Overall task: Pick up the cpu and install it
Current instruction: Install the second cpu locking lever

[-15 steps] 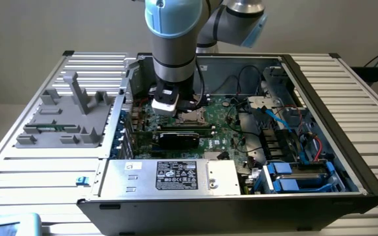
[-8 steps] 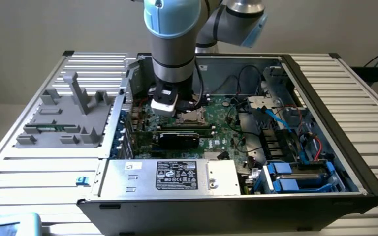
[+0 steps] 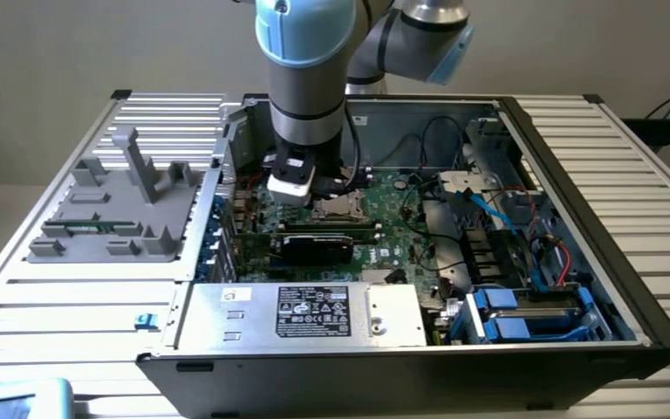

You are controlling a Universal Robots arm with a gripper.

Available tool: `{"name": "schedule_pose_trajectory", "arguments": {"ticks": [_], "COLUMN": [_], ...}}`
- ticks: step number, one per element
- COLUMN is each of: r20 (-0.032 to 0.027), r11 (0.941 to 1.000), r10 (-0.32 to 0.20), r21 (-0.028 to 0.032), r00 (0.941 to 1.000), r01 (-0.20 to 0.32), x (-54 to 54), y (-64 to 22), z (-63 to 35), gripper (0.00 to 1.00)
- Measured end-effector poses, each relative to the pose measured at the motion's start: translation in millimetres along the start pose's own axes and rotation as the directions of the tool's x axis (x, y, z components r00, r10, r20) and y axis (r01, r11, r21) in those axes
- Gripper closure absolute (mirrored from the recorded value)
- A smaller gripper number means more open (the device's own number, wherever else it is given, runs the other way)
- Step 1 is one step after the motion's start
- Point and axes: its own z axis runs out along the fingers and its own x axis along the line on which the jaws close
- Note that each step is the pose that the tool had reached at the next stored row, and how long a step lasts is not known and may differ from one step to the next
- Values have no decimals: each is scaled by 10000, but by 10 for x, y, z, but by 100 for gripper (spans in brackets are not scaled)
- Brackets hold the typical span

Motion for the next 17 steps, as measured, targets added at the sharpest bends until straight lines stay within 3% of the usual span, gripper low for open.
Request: {"name": "schedule_pose_trajectory", "arguments": {"ticks": [5, 17], "r20": [-2, -2], "r11": [10000, 10000], "r10": [1, -1], "r21": [3, 3], "r00": [10000, 10000], "r01": [-1, 1], "x": [4, -8], "y": [-1, 44], "z": [10, 156], "gripper": [89, 89]}}
